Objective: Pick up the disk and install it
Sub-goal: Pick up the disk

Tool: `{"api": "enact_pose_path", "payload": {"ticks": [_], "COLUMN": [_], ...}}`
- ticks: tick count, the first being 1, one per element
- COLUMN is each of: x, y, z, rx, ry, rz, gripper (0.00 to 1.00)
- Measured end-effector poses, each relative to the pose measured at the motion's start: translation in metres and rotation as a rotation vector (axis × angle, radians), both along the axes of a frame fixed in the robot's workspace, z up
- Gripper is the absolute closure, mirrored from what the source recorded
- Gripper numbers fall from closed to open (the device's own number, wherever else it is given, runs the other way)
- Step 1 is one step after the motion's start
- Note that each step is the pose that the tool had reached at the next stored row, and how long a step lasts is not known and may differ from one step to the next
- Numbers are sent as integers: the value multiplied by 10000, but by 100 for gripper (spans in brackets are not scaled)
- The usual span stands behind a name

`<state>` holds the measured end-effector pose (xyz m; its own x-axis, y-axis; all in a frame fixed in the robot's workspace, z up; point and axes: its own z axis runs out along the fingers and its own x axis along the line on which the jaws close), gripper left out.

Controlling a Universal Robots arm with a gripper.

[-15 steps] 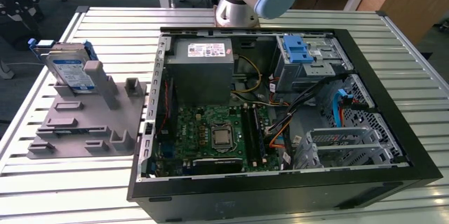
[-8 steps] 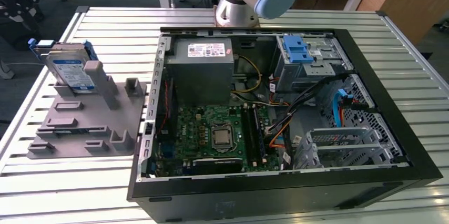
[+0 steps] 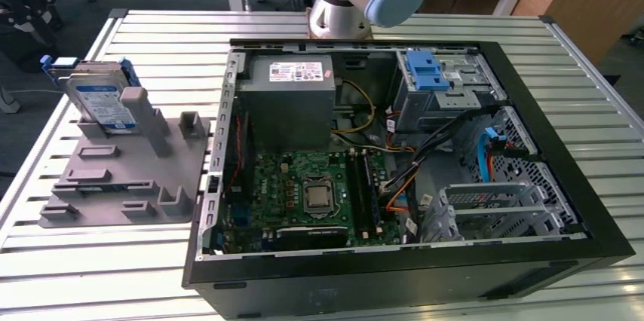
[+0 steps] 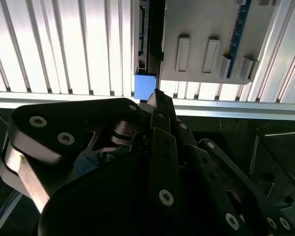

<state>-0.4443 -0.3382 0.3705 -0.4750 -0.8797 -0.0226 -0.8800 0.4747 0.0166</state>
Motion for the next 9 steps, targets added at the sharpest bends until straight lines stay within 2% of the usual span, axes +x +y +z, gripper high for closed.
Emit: {"api": "enact_pose_path", "payload": {"ticks": [9], "x": [0], "y": [0], "z": [0], "rx": [0], "ry": [0], "rz": [167], "gripper": [89]}}
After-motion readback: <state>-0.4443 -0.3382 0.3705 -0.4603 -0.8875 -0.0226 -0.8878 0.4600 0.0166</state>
